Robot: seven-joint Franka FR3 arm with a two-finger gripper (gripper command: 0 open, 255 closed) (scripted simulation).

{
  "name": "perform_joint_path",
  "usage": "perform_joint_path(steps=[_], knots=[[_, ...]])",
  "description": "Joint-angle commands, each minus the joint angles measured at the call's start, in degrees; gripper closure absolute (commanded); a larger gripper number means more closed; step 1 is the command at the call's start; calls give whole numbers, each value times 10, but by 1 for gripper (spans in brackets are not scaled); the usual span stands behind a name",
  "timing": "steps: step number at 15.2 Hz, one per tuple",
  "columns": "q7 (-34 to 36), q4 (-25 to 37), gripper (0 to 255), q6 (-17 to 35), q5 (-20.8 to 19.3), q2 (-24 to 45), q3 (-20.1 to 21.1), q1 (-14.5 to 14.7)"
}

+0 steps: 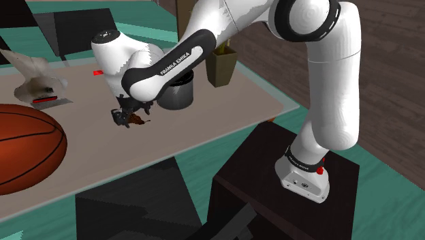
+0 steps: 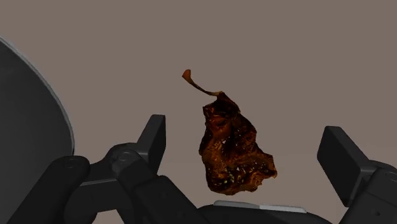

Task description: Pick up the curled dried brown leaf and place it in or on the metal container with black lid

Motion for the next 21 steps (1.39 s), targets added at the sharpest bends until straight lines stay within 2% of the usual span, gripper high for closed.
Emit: perform_joint_path(steps=[1,3,11,12,21], knots=[[3,-1,0,11,-5,9,-3,0],[6,-3,0,24,-12,21,-7,2],[6,-3,0,24,-12,21,-7,2],[6,-3,255,24,-12,21,-7,2],[6,-3,255,24,-12,21,-7,2]])
